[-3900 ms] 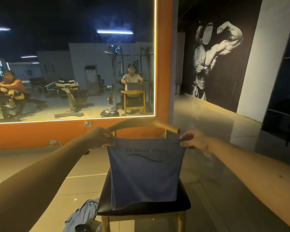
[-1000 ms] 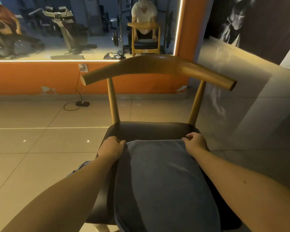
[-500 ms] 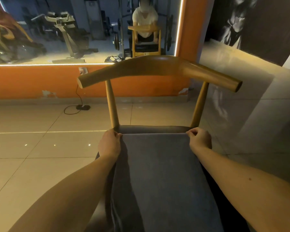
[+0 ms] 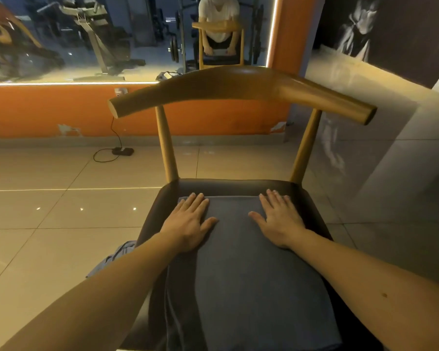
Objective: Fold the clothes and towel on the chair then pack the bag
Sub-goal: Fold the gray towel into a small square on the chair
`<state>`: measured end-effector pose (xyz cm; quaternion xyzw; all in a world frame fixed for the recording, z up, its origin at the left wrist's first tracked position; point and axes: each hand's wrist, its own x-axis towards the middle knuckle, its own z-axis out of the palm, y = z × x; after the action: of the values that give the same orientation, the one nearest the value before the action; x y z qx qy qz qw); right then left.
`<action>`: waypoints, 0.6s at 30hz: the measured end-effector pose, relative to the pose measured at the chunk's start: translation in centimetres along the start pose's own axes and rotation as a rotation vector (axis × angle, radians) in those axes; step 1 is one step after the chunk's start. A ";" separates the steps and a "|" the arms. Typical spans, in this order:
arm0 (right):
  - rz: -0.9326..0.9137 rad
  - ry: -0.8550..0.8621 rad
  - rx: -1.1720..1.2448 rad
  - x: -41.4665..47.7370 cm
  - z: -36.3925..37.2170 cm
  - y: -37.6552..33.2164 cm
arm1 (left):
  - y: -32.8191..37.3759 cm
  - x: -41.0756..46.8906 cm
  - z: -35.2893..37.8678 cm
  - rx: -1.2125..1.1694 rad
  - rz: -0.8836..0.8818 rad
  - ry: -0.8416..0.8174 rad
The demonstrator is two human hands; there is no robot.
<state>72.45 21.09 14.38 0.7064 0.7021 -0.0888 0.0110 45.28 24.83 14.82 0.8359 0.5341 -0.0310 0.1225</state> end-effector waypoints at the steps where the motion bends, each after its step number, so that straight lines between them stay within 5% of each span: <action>1: 0.007 -0.009 -0.028 -0.1 0.1 0.2 | -0.4 0.1 0.1 0.011 0.013 -0.005; 10: -0.009 0.079 0.021 -2.7 -1.2 -0.5 | -0.8 -2.3 -0.2 -0.036 0.070 0.092; 18: -0.206 0.282 0.316 -19.5 -0.2 -0.2 | -0.5 -19.1 0.0 -0.218 0.293 0.266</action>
<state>72.26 1.87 17.35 0.6296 0.7423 -0.0988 -0.2071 36.64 8.09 18.18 0.8832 0.4185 0.1553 0.1437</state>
